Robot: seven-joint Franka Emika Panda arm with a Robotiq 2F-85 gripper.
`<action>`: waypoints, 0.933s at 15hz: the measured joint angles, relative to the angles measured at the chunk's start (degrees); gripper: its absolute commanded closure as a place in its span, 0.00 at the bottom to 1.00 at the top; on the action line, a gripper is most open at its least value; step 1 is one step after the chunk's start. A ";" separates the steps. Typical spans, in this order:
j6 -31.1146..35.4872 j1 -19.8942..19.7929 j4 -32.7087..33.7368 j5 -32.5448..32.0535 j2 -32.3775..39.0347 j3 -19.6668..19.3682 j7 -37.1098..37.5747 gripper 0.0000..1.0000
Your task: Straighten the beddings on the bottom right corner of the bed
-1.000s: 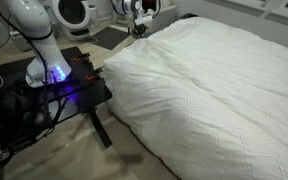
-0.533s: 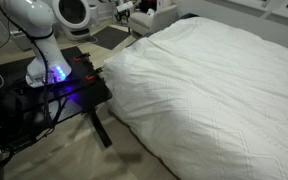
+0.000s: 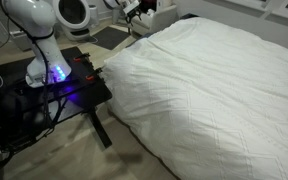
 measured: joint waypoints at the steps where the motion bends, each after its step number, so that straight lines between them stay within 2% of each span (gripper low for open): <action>1: 0.09 -0.90 0.88 -1.32 1.27 -0.62 1.06 0.00; 5: 0.63 -4.32 5.61 -2.82 7.80 -0.51 1.56 0.00; 14: -0.02 -5.87 18.26 -2.38 22.07 -0.83 1.93 0.00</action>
